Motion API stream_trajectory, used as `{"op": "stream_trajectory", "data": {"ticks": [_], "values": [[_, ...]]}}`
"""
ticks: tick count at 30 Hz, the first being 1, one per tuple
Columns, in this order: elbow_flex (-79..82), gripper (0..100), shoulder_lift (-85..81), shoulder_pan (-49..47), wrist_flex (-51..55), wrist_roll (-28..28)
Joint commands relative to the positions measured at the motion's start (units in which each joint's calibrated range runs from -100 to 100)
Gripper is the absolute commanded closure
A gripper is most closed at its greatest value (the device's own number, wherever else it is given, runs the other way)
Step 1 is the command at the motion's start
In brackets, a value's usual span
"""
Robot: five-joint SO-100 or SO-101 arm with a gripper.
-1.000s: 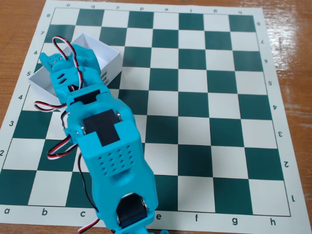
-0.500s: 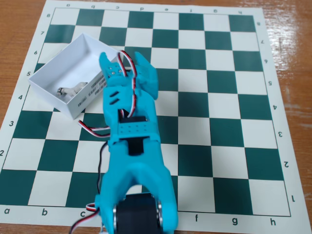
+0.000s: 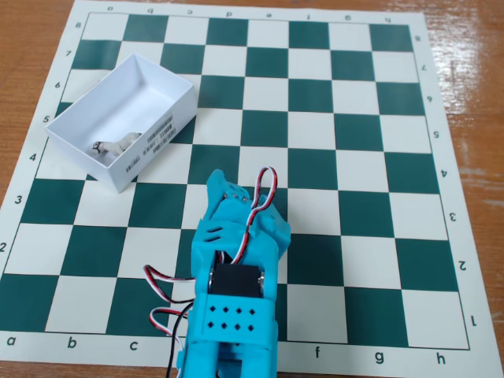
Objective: Grab the toy horse and put it in the box.
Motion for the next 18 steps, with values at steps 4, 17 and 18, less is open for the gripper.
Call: {"op": "stream_trajectory", "data": {"ticks": [4, 17, 18], "values": [[0.6, 74, -10.5, -0.6, 13.6, -6.5], [0.6, 74, -17.6, 0.1, 31.9, -6.3], [0.6, 74, -17.6, -0.1, 33.0, -6.3]]}}
